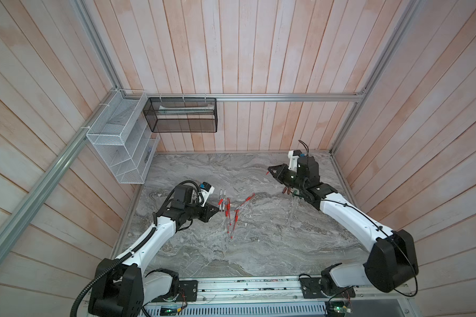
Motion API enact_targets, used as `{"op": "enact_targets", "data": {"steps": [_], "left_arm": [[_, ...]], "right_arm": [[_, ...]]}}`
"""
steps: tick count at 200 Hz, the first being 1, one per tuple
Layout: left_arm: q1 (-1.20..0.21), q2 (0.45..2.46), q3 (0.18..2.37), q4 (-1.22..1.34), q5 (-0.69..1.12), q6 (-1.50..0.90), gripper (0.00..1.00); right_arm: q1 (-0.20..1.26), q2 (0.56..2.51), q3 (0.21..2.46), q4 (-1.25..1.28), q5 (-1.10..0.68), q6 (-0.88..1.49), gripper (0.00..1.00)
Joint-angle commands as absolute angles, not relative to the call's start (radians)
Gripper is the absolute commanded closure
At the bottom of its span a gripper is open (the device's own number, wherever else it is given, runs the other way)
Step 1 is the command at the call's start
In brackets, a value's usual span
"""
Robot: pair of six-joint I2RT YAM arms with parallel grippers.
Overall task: Remove pen caps from pens
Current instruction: Place the pen at the center of the table.
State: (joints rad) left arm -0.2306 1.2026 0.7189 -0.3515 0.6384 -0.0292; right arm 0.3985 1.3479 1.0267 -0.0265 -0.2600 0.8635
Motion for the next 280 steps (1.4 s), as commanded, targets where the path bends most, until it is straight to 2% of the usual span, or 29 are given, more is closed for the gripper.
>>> {"op": "enact_targets", "data": {"steps": [1, 55, 90, 131, 193, 227, 280], "left_arm": [[-0.214, 1.194, 0.642, -0.318, 0.713, -0.175, 1.0], [-0.127, 1.173, 0.499, -0.135, 0.719, -0.368, 1.0], [-0.127, 1.212, 0.486, -0.11, 0.679, -0.391, 1.0], [-0.127, 1.273, 0.46, -0.044, 0.674, -0.434, 1.0], [-0.108, 1.38, 0.481, -0.072, 0.602, -0.467, 1.0], [-0.106, 1.419, 0.488, -0.07, 0.597, -0.474, 0.93], [-0.104, 1.441, 0.493, -0.079, 0.587, -0.476, 0.89]], "right_arm": [[0.33, 1.238, 0.949, -0.253, -0.257, 0.726, 1.0], [0.149, 1.08, 0.794, -0.521, -0.275, 0.566, 1.0], [0.08, 1.088, 0.682, -0.538, -0.279, 0.515, 1.0], [0.003, 1.185, 0.667, -0.519, -0.274, 0.463, 1.0], [-0.021, 1.372, 0.76, -0.545, -0.2, 0.388, 1.0], [-0.027, 1.421, 0.786, -0.506, -0.147, 0.376, 1.0], [-0.027, 1.534, 0.827, -0.488, -0.136, 0.356, 1.0]]}}
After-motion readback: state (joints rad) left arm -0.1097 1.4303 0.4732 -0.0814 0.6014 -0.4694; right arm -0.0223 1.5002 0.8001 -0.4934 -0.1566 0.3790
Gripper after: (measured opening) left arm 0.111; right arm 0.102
